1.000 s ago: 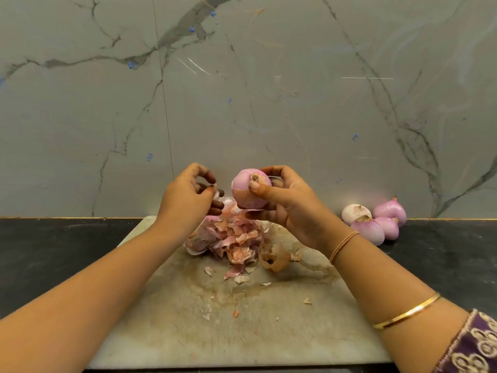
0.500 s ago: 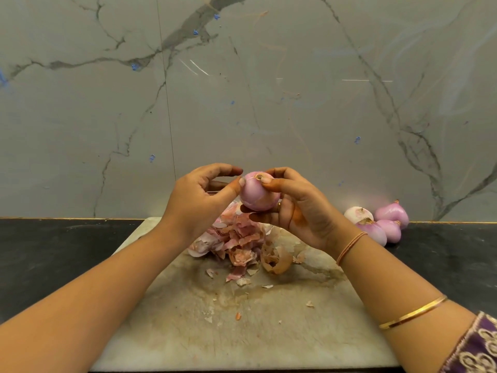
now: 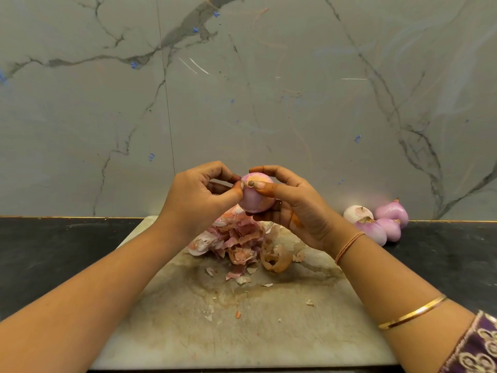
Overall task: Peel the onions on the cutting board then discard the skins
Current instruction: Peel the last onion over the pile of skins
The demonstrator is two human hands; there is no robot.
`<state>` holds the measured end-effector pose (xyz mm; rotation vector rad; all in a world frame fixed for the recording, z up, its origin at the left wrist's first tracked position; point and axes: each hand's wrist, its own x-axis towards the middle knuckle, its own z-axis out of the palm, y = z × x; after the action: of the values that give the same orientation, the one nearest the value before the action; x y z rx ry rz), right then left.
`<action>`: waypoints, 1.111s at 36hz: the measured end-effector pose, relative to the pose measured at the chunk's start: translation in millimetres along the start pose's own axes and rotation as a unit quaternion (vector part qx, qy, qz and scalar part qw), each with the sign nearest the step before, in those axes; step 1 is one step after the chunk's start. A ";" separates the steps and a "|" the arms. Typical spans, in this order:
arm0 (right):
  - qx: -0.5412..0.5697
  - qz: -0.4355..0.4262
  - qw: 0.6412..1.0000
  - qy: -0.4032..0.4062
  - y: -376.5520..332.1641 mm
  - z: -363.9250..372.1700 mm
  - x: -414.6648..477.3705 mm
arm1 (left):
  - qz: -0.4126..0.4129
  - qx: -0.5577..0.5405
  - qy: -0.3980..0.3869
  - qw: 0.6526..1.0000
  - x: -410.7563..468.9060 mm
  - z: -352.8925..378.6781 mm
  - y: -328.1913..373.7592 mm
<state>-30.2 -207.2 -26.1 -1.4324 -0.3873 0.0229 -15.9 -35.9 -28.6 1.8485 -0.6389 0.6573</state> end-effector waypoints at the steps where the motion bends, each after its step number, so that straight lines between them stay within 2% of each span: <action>1: -0.002 -0.001 1.000 0.001 -0.2 0.2 -0.3 | 0.008 0.010 -0.002 1.000 0.0 -0.2 0.2; 9: -0.027 -0.002 1.000 0.005 1.1 0.7 -0.2 | 0.045 0.015 -0.041 0.998 -2.3 -3.1 5.0; 18: -0.023 0.000 1.000 0.013 1.3 -1.0 -0.1 | 0.029 -0.013 -0.052 0.998 -2.7 -1.3 4.7; 31: -0.017 0.003 1.000 0.004 0.6 1.5 -1.0 | 0.084 0.052 -0.009 0.995 -0.3 1.2 -6.7; 40: -0.001 0.000 1.000 0.006 0.4 0.3 -0.4 | 0.067 0.000 -0.010 0.998 -3.8 1.2 1.3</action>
<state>-30.6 -207.0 -26.6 -1.4333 -0.3776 0.0130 -19.3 -37.0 -30.8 1.8259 -0.7807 0.7263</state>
